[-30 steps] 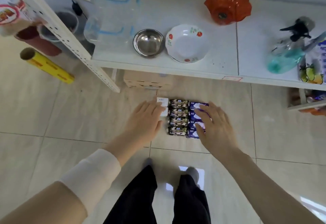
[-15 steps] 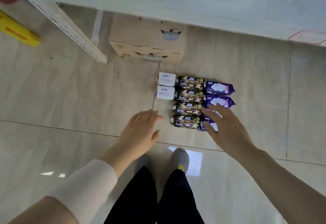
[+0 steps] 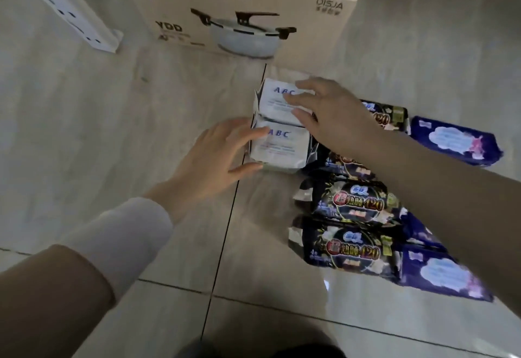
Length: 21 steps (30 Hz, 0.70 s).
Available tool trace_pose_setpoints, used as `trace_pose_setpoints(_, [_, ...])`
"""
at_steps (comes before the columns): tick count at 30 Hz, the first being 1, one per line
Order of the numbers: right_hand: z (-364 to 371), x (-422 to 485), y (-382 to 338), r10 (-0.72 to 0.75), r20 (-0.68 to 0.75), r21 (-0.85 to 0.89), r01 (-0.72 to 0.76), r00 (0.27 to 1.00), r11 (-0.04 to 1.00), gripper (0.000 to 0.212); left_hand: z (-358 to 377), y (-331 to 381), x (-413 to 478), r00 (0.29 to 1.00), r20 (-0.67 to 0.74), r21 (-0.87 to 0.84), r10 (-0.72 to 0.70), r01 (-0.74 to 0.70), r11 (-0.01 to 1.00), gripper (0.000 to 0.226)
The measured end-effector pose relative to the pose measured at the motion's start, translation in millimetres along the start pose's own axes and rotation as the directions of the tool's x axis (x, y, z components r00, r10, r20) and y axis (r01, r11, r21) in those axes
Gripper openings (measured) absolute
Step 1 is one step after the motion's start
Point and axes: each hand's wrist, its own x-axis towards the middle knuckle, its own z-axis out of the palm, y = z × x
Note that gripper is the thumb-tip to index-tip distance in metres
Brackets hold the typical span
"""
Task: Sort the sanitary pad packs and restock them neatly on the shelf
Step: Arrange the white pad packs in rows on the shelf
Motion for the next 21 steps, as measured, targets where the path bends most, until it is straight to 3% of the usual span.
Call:
trace_pose_setpoints(6, [20,14,24,-0.076,0.025,-0.024,0.077,0.997,0.997,0.052,28,-29,8,0.995,-0.017,-0.097,0.097,-0.098,0.99,0.06])
trace_pose_setpoints(10, [20,23,30,-0.018,0.039,0.033,0.016,0.999,0.999,0.044,33,-35,10,0.995,-0.013,-0.14,0.1,-0.101,0.985,0.061])
trace_pose_setpoints(14, [21,29,33,-0.026,0.047,0.049,0.024,0.999,0.998,0.056,36,-35,13,0.995,-0.006,-0.23,0.103,-0.101,0.968,0.058])
trace_pose_setpoints(21, [21,45,31,0.043,-0.026,0.203,-0.036,0.999,0.978,0.045,36,-39,17,0.99,-0.118,-0.342,0.077,-0.114,0.933,0.047])
